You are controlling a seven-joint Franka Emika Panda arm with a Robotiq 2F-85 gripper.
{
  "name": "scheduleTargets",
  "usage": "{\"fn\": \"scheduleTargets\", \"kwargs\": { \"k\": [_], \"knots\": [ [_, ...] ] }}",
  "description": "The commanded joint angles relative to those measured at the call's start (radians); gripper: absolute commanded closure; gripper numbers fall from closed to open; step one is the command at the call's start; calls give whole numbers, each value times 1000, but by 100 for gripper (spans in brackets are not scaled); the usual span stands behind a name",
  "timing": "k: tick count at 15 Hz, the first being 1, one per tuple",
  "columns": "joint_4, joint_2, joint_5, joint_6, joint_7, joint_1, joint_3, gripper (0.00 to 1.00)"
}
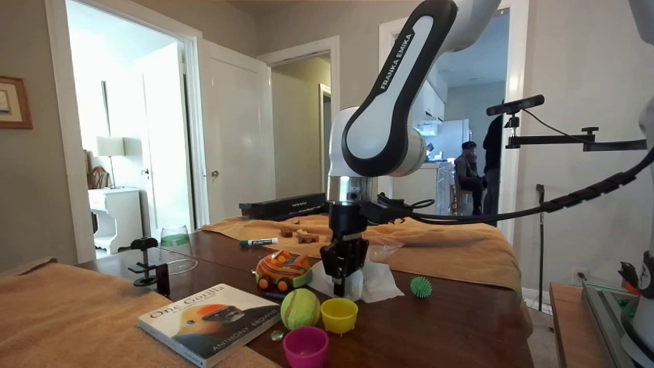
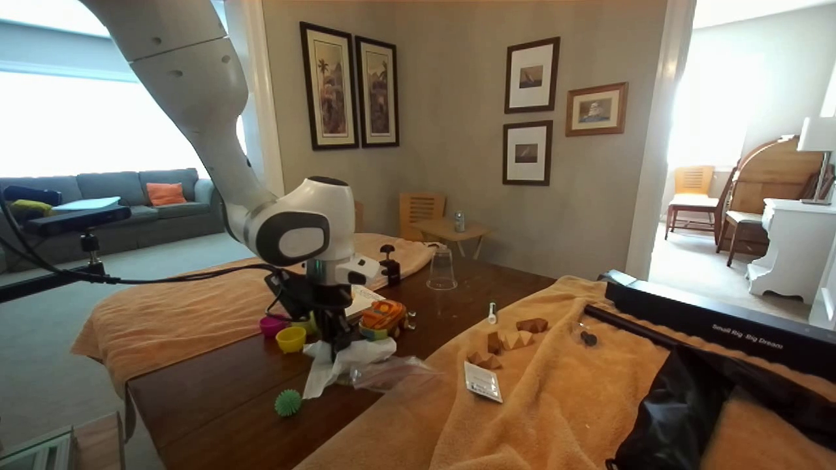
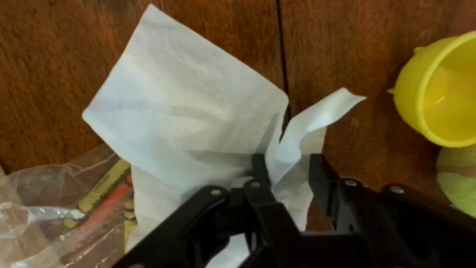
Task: Use the white paper towel to wipe the table.
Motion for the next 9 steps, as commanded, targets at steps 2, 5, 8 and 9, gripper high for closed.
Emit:
{"fn": "scheduleTargets", "kwargs": {
  "k": [2,5,8,9],
  "knots": [
    [-20,-91,-29,-11,16,25,10,26],
    [-24,-158,-91,-88,72,59,-7,4],
    [-18,-221,-176,-205,154,80,-5,0],
    [-12,-238,-205,-248,183,84,0,0]
  ]
}}
